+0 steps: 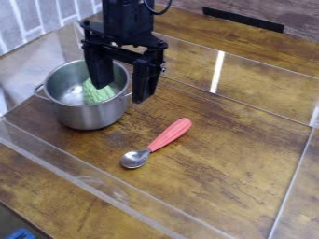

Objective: Move the pink spoon to the right

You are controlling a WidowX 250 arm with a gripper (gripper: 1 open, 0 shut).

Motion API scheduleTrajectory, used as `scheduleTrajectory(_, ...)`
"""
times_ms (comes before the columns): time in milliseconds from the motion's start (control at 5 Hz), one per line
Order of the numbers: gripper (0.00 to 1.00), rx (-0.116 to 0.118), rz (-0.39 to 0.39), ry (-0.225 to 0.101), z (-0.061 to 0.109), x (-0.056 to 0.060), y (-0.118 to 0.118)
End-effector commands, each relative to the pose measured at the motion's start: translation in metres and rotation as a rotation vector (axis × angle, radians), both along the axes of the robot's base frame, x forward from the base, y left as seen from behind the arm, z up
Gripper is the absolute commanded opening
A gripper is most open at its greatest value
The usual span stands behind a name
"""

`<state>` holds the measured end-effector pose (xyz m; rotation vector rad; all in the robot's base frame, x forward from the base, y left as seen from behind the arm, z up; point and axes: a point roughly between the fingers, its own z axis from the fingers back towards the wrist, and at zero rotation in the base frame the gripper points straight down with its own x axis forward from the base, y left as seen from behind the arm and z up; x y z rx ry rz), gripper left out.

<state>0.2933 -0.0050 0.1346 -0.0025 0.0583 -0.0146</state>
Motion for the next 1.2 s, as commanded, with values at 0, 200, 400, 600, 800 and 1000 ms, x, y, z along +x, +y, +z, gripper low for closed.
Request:
scheduleTrajectory(0, 1.0, -0.002, -0.004, 0.013, -0.008, 0.0, 0.0)
scheduleTrajectory(200, 1.0, -0.003, -0.013, 0.016, -0.015, 0.003, -0.001)
scheduleTrajectory(400, 1.0, -0.006, -0.019, 0.02, -0.022, 0.006, -0.002)
scheduleTrajectory(600, 1.0, -0.006, -0.034, 0.004, -0.031, 0.014, -0.005)
scheduleTrajectory(800, 1.0, -0.005, -0.057, -0.017, -0.04, 0.021, -0.01)
scheduleTrajectory(1000, 1.0, -0.007, -0.078, -0.032, -0.048, 0.027, -0.013)
